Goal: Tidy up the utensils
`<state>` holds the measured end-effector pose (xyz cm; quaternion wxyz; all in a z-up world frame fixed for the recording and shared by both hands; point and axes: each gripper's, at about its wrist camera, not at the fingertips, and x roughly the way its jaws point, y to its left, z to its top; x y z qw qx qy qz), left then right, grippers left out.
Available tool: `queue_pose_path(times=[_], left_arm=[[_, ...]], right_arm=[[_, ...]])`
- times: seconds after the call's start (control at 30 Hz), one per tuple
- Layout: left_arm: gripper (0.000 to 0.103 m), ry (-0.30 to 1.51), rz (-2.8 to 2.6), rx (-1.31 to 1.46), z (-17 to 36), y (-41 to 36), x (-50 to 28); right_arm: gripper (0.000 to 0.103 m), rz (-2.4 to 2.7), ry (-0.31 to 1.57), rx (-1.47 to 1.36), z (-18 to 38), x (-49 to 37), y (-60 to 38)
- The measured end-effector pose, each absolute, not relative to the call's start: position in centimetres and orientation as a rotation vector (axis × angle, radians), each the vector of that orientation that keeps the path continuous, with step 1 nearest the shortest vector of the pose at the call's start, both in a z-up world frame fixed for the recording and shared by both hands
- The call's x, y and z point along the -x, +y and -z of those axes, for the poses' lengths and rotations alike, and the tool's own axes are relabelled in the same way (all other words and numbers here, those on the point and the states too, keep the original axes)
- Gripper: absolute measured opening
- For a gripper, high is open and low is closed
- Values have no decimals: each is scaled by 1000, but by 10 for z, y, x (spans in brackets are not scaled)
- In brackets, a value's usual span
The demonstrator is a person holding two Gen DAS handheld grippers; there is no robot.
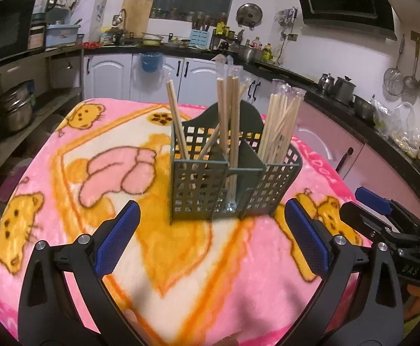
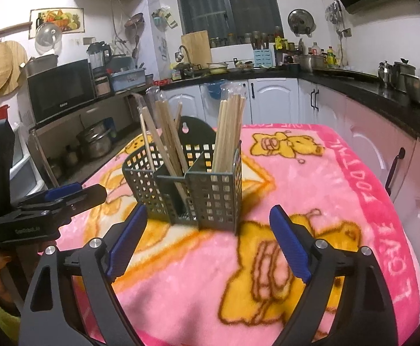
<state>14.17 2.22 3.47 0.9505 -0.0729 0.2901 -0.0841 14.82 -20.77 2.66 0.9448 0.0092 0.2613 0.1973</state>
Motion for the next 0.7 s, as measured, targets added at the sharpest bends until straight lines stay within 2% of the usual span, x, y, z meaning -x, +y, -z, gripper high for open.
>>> queue_pose_path(times=[0.7], left_arm=[[92,492,128,121,-11,16,-107]], right_arm=[[95,-354,447,14,4,-114,-209]])
